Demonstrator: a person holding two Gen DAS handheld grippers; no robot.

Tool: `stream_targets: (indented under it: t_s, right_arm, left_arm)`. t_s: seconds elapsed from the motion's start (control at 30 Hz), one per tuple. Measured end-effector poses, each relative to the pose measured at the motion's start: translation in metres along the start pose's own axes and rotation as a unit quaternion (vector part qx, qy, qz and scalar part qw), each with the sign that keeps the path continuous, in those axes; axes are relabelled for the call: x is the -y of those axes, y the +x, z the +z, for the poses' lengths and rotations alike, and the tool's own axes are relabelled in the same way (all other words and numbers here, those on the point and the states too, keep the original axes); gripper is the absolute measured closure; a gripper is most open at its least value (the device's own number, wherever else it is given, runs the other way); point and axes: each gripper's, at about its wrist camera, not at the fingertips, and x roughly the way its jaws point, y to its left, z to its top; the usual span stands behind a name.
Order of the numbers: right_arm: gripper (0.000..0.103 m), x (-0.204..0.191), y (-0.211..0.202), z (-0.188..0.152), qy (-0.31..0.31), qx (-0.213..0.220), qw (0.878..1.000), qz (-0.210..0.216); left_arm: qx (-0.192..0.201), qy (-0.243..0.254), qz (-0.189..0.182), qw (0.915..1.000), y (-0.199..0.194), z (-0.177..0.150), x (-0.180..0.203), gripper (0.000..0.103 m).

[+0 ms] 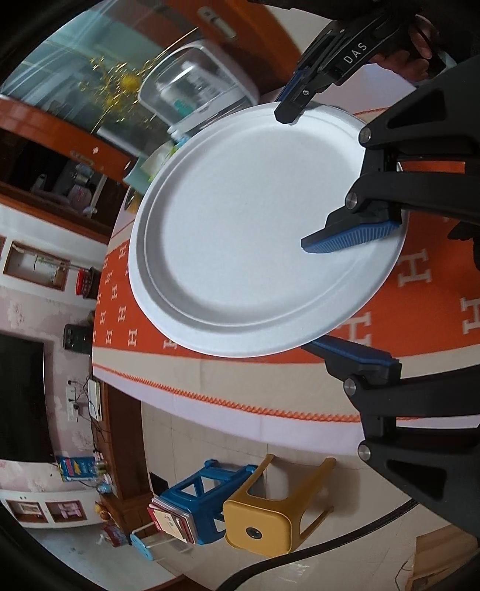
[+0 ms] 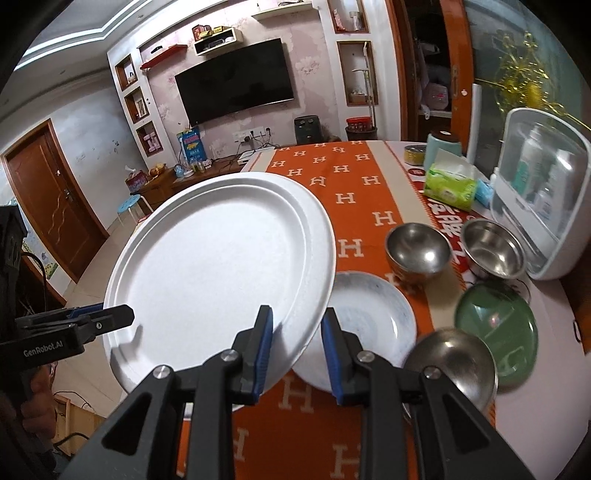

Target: Organize plates and bowls

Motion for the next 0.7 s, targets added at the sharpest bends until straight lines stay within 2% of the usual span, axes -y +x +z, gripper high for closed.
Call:
stream_targets:
  t_s: [0.2,0.37,0.7]
  right_arm:
    - [0.076,0.013,-0.023,-0.028,0.009,-0.012,1.000,-0.005]
    - [0.076,0.025,-0.035,-0.051,0.008,-0.035,0.999,0.001]
    - [0.075,0.049,-0.043,-0.094,-0.013,-0.094,0.995,0.031]
  left_arm:
    - [-0.015,0.010,-0.001,0.9998,-0.010,-0.031,0.020,0.058]
    - [-0.030,-0.003,0.003,0.9995,-0.012,-0.060,0.033,0.058]
    - [-0.069,-0.039,0.039,0.9961,-0.010,-0.117,0.061,0.058]
